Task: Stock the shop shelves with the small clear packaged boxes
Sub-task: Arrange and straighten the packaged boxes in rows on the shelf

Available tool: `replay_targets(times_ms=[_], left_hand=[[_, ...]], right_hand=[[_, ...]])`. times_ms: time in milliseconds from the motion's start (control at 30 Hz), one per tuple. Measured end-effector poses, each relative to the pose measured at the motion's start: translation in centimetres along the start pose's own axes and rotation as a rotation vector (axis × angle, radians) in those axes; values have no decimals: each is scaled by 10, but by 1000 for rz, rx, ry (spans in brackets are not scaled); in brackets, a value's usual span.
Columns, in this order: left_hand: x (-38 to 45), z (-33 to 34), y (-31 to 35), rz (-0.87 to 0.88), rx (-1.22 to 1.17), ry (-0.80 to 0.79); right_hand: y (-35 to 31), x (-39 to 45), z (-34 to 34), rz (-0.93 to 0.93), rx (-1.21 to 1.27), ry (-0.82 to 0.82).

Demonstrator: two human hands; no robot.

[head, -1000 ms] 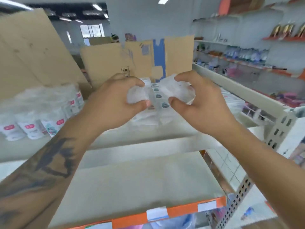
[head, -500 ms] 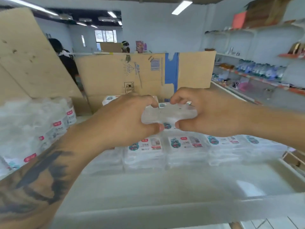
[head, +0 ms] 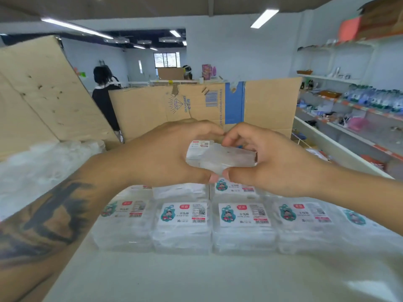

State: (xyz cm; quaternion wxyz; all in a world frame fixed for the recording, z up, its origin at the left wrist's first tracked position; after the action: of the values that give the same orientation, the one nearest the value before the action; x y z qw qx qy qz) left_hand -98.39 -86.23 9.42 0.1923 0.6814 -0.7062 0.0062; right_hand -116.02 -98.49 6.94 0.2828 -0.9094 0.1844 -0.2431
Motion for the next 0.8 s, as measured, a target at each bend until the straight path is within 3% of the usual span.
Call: replay_targets(times_ms=[133,333,533,800], left_hand=[[-4,9,-9,66,-199,158],[-12,18,-12,27,-275,356],[-13,20,-12,-26,-353,431],[-15,18,-18,-33,-566,485]], right_hand=[[3,3,-2,-55,239,27],[6,3,-8,-80,341,73],[14,0,-3,-154,136,66],[8,1,-9,-70,509,163]])
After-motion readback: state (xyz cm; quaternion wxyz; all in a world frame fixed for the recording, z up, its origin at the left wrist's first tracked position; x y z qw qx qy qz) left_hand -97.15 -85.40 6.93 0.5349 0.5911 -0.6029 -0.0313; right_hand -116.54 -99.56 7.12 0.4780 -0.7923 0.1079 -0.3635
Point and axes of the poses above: each hand's wrist, its own x-axis towards the middle knuckle, its own z-axis out of the palm, y = z × x, the point moved 1 cm from there along x, towards the middle knuckle, and after that the axes turned 2 degrees about x, right-handed, at the moved point
